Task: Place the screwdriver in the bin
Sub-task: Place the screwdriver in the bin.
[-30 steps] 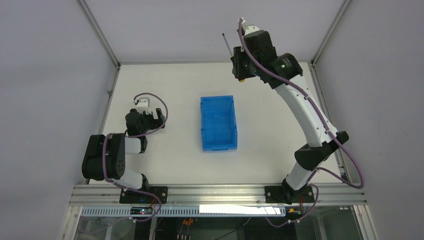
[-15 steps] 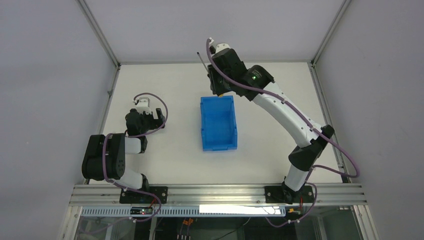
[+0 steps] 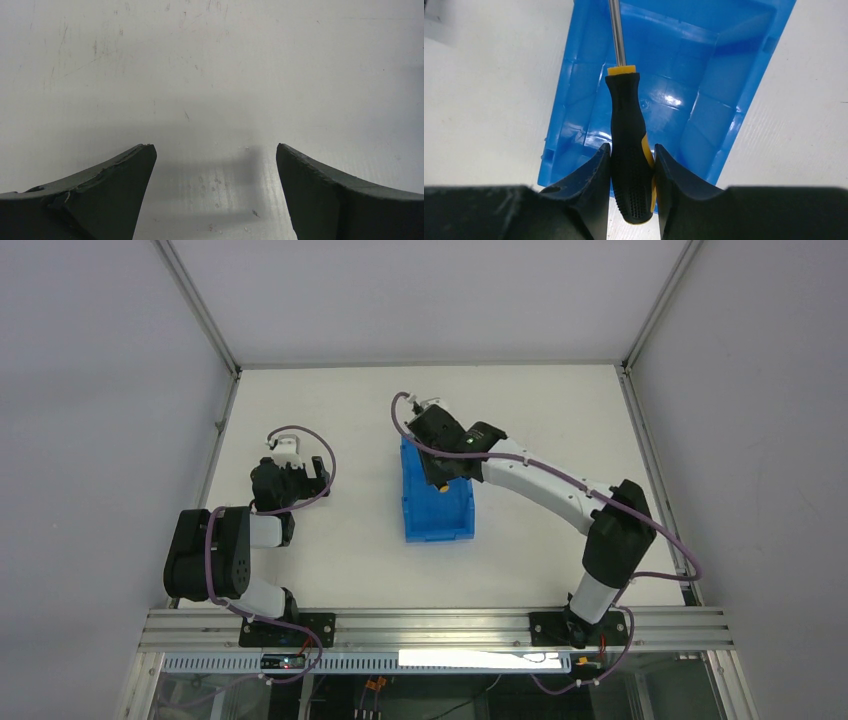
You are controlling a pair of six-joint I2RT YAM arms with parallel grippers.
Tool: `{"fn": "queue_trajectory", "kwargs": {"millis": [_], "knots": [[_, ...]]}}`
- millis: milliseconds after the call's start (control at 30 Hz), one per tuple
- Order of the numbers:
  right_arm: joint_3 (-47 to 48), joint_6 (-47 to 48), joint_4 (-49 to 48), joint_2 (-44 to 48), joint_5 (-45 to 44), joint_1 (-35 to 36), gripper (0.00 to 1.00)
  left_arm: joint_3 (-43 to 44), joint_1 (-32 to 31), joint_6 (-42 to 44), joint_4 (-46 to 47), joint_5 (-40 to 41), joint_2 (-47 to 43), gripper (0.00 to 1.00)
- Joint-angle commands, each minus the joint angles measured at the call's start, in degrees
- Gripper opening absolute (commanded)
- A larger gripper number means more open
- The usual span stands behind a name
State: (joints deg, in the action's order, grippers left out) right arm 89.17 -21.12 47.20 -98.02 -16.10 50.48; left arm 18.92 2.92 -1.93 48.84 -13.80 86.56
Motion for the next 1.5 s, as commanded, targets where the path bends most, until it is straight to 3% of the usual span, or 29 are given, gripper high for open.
{"fn": "queue_trajectory", "kwargs": {"millis": [0, 233, 667, 767, 900, 1067, 1467], "knots": [[-4.34, -3.56, -7.53, 4.22, -2.00, 1.13, 0.01, 1.14, -0.46, 0.75, 1.26, 0.14, -0.08, 0.99], [-12.47, -4.60, -12.45, 4.91, -1.83, 1.81, 0.03, 1.13, -0.46, 0.75, 1.26, 0.16, -0.13, 0.99], [-15.12, -3.01, -11.42, 1.48, -1.13, 2.38, 0.11, 1.16, -0.46, 0.75, 1.26, 0.14, -0.08, 0.99], [-15.87, -3.33, -11.52, 1.60, -0.55, 2.67, 0.18, 1.12, -0.46, 0.75, 1.26, 0.15, -0.08, 0.99], [-16.40, -3.54, -11.78, 2.38, -0.38, 2.85, 0.40, 1.13, -0.48, 0.73, 1.26, 0.11, -0.10, 0.99], [-15.16, -3.38, -11.33, 3.09, -0.51, 2.88, 0.54, 1.13, -0.46, 0.75, 1.26, 0.10, -0.08, 0.99], [-10.10, -2.15, -8.34, 7.48, -0.54, 3.05, 0.74, 1.18, -0.46, 0.73, 1.26, 0.09, -0.08, 0.99]]}}
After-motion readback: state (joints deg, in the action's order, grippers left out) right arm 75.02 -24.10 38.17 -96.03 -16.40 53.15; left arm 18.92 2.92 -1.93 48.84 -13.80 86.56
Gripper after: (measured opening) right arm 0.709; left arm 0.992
